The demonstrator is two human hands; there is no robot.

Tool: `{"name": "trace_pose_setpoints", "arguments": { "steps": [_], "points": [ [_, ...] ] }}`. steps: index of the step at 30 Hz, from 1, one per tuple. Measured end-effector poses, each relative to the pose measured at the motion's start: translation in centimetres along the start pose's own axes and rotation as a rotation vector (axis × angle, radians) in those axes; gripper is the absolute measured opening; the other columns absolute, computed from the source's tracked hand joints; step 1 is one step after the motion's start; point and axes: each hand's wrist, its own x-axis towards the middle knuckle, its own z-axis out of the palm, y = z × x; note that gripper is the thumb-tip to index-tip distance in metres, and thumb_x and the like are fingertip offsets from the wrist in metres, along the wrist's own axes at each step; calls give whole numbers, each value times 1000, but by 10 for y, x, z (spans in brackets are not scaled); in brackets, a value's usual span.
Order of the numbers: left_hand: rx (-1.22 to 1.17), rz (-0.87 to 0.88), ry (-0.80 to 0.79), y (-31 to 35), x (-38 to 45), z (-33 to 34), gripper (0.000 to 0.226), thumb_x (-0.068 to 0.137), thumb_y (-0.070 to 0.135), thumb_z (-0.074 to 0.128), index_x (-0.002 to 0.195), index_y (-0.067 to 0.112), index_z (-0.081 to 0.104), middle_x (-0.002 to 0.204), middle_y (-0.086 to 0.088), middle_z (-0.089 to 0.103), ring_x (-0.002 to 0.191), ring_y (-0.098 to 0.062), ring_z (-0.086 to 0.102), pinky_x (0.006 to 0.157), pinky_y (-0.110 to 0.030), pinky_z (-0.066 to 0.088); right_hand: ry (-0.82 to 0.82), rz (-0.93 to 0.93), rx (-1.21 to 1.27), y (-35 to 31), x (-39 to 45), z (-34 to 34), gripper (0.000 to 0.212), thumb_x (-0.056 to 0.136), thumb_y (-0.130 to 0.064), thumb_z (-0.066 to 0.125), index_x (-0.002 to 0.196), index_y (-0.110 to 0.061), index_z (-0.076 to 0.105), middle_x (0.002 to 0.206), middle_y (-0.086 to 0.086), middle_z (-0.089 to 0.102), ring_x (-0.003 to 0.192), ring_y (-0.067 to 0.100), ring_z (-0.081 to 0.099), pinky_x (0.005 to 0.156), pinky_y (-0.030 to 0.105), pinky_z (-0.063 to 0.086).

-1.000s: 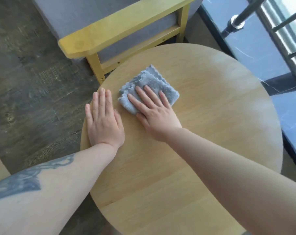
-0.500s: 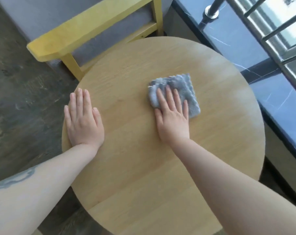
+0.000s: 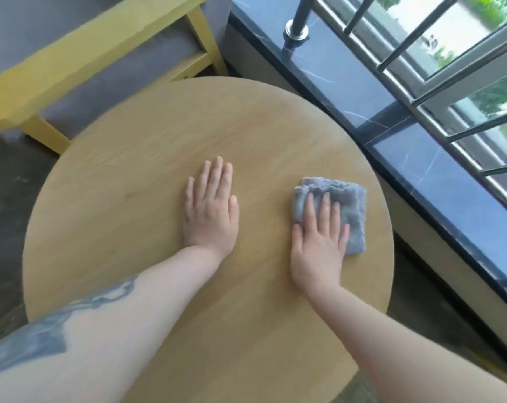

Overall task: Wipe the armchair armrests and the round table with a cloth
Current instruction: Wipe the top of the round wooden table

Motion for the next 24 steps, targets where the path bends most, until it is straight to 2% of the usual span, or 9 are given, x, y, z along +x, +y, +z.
{"name": "trace_pose_setpoints", "arguments": {
  "steps": [3, 5, 10, 11, 14, 17, 19, 22, 24],
  "points": [
    [82, -2, 19, 4, 1, 6, 58, 90, 27, 30, 147, 16, 32, 155, 0, 29, 144, -20, 24, 115, -44, 13, -140, -605, -55, -1, 8, -3, 56, 97, -43, 20, 151, -42, 3, 160, -11, -1, 145, 7, -14, 117, 37, -11],
    [102, -2, 25, 4, 0, 8, 58, 90, 27, 30, 147, 17, 32, 155, 0, 29, 144, -19, 23, 115, -44, 14, -167, -801, -132, 3, 57, -18, 56, 96, -44, 22, 150, -42, 6, 160, -13, 1, 145, 6, -10, 118, 38, -7],
    [123, -22, 11, 7, 0, 5, 58, 92, 29, 28, 149, 18, 30, 156, 1, 26, 145, -18, 20, 116, -44, 13, 51, 69, 77, 40, 88, -30, 58, 101, -35, 25, 153, -35, 1, 162, -6, -7, 147, 14, -11, 119, 43, -6],
    [127, -21, 10, 7, 0, 6, 58, 91, 28, 28, 149, 17, 30, 156, 0, 26, 145, -19, 20, 116, -45, 13, 65, 34, 32, 38, 69, -22, 58, 100, -35, 25, 153, -34, 1, 162, -4, -5, 147, 16, -10, 118, 43, -6],
    [140, -24, 16, 8, 0, 5, 59, 91, 27, 30, 148, 16, 31, 156, -1, 27, 145, -20, 21, 116, -46, 14, -64, -516, -58, 21, 31, -5, 59, 96, -39, 31, 152, -34, 13, 161, -4, 9, 148, 16, -2, 117, 41, -4],
    [163, -21, 14, 9, 1, 4, 59, 89, 25, 33, 148, 15, 31, 156, -1, 27, 145, -20, 21, 116, -46, 14, -170, -869, -105, 0, 81, -19, 56, 98, -40, 30, 151, -39, 15, 160, -10, 10, 148, 12, -1, 118, 39, -4],
    [177, -26, 10, 10, 1, 4, 59, 90, 25, 33, 148, 15, 31, 156, -1, 27, 145, -20, 21, 117, -46, 14, -144, -705, -67, -4, 122, -32, 55, 100, -39, 30, 151, -41, 10, 161, -13, 3, 147, 10, -7, 118, 39, -6],
    [174, -30, 5, 10, 1, 3, 58, 92, 26, 31, 149, 16, 29, 157, 0, 25, 145, -20, 20, 117, -45, 12, -2, -191, 32, -1, 131, -36, 57, 101, -38, 25, 152, -39, 2, 161, -10, -6, 146, 11, -14, 118, 40, -10],
    [171, -28, 12, 9, 1, 4, 58, 91, 26, 31, 148, 14, 31, 156, -2, 27, 145, -20, 20, 117, -46, 13, -11, -203, 5, -18, 103, -26, 58, 100, -39, 25, 152, -37, -1, 161, -8, -8, 146, 13, -15, 118, 41, -11]
  ]
}}
